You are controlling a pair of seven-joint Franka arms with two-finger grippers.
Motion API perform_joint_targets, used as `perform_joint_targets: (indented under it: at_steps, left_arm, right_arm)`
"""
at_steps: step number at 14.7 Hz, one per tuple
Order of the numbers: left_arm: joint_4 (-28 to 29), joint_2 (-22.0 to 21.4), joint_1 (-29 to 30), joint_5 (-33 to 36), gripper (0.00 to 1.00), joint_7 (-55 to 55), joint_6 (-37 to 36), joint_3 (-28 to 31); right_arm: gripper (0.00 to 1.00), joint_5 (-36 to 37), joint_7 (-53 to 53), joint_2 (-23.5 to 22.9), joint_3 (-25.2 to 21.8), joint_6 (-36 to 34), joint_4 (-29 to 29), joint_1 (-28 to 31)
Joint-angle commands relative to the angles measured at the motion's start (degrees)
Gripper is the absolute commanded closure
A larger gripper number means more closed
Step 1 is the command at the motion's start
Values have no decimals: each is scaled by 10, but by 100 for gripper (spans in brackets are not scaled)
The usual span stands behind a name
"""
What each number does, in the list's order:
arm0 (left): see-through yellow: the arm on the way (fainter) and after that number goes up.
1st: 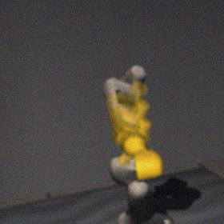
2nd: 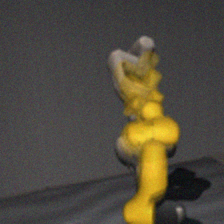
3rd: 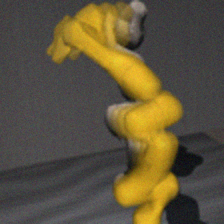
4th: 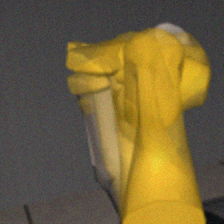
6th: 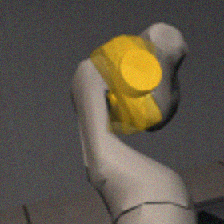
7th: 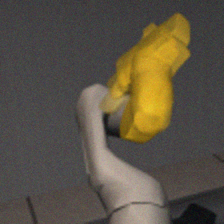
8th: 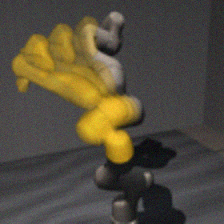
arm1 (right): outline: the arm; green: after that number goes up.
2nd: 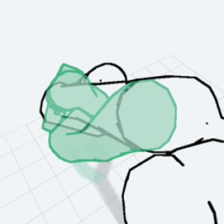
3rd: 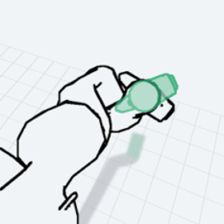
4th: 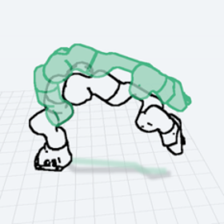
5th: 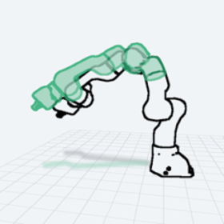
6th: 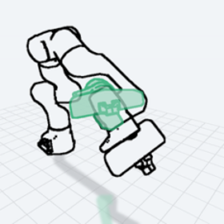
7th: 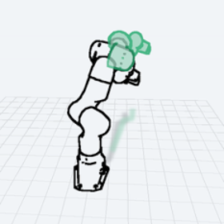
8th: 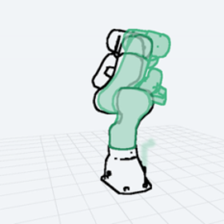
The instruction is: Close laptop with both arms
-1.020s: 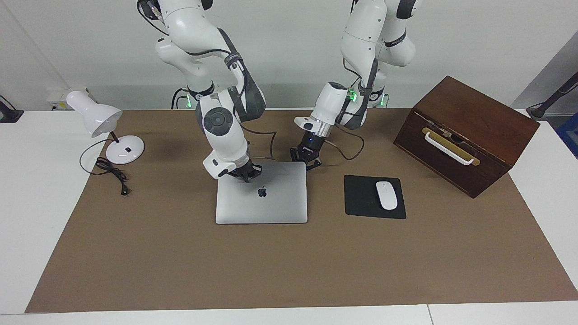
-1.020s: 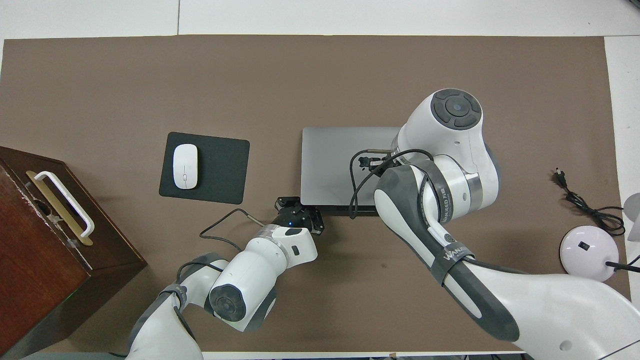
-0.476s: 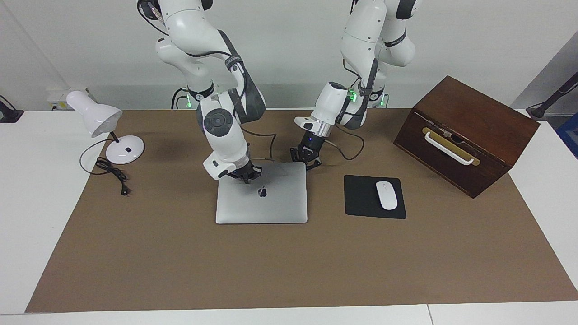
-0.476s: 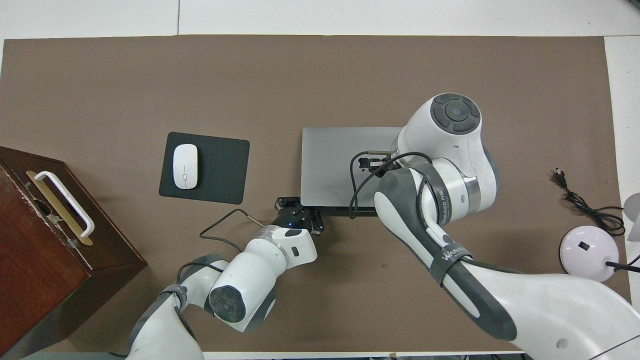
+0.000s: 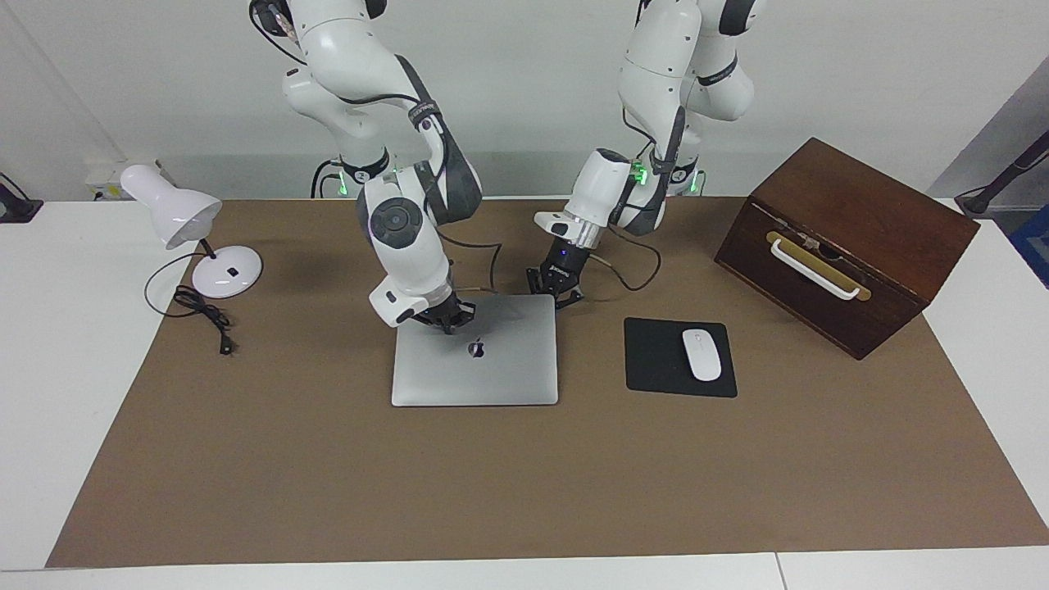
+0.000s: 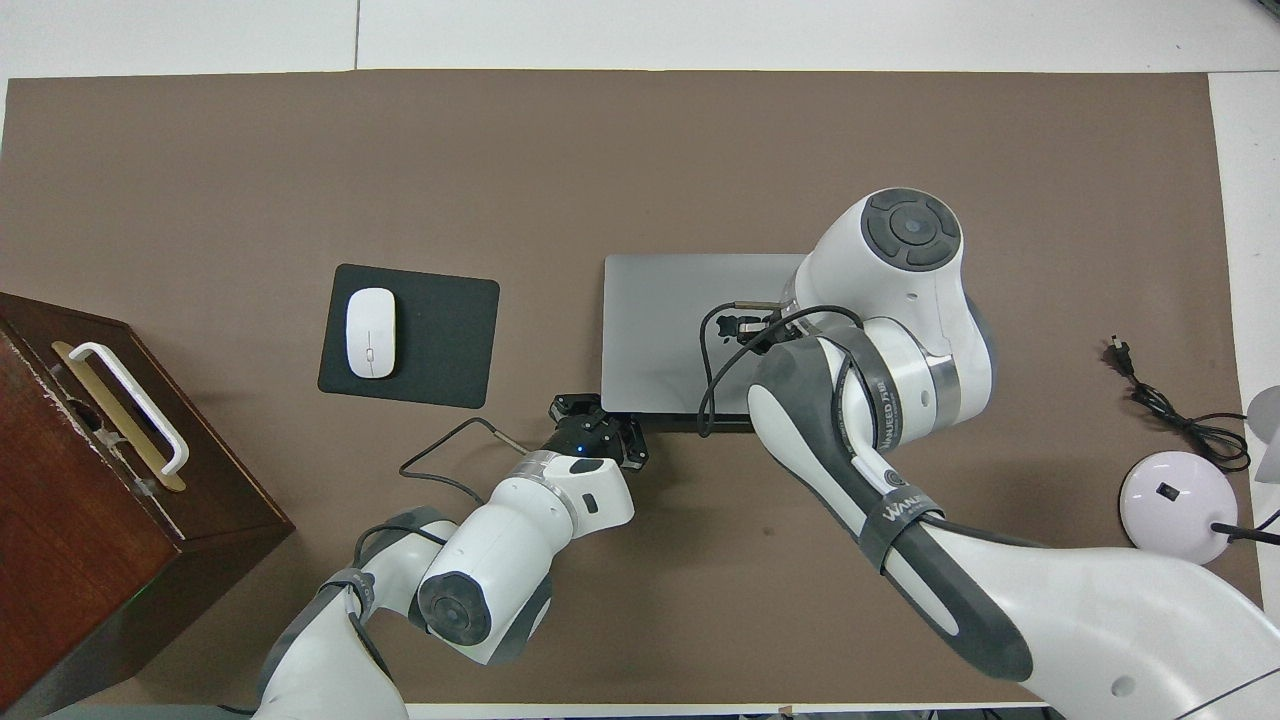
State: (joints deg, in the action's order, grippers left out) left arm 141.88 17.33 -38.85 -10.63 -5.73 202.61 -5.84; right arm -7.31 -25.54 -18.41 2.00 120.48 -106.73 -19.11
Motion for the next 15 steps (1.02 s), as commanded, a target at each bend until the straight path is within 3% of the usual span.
perform_joint_targets:
  at_steps: [1, 5, 9, 15]
  left_arm:
    - [53, 46, 2, -9, 100, -16, -29, 14]
    - [53, 46, 4, -9, 100, -13, -30, 14]
    - [48, 46, 15, -9, 100, -7, -32, 13]
    - [49, 26, 18, -9, 100, 4, -40, 12]
  right_arm:
    - [100, -15, 16, 2, 4, 19, -14, 5]
    - [100, -15, 17, 7, 4, -1, -3, 15]
    - [100, -13, 18, 17, -1, -73, 41, 16]
    - [100, -3, 18, 36, -3, -89, 43, 14]
